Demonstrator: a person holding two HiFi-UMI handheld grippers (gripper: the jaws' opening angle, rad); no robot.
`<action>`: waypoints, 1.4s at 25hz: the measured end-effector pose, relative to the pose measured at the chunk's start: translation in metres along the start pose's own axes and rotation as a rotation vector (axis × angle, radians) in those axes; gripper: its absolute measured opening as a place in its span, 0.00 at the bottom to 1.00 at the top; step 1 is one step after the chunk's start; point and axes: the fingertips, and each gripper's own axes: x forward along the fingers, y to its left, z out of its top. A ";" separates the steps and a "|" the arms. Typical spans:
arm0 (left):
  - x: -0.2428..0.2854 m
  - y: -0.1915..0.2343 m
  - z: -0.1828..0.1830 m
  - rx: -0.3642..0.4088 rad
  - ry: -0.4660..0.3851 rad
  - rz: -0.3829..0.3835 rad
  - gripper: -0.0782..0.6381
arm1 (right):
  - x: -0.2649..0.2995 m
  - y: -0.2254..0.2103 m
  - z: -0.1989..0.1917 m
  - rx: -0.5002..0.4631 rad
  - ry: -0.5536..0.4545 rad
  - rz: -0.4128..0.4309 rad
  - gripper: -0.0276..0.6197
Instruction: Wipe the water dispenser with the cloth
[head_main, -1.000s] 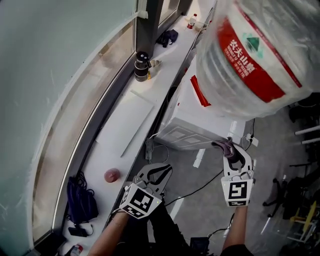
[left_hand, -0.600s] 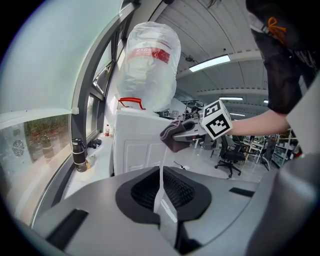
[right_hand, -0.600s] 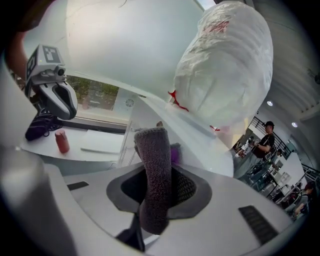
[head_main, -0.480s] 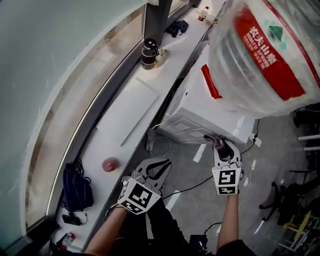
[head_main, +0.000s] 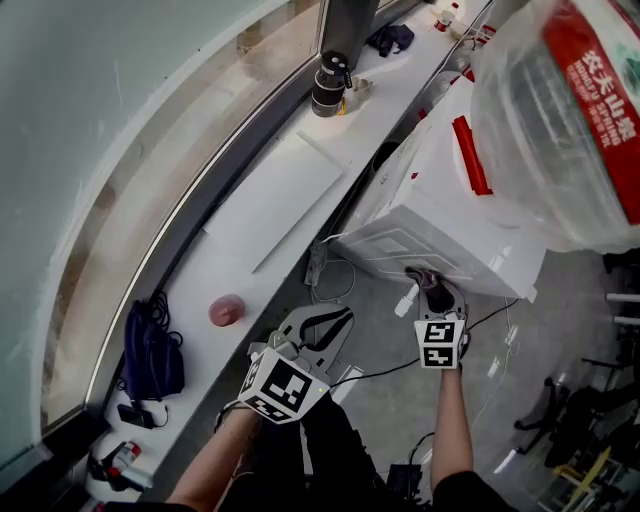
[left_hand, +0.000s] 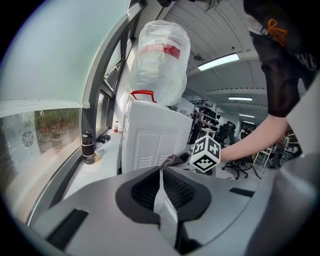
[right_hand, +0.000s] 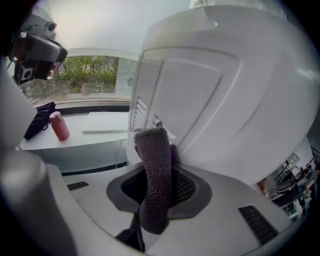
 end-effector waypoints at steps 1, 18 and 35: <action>0.001 0.001 -0.003 -0.003 0.000 0.003 0.14 | 0.009 0.004 -0.007 0.002 0.013 0.010 0.20; 0.006 0.032 -0.040 -0.077 0.023 0.095 0.14 | 0.129 0.046 -0.114 0.200 0.350 0.020 0.20; -0.030 0.000 0.027 -0.051 0.030 0.136 0.14 | -0.050 0.040 0.007 0.309 0.074 0.218 0.20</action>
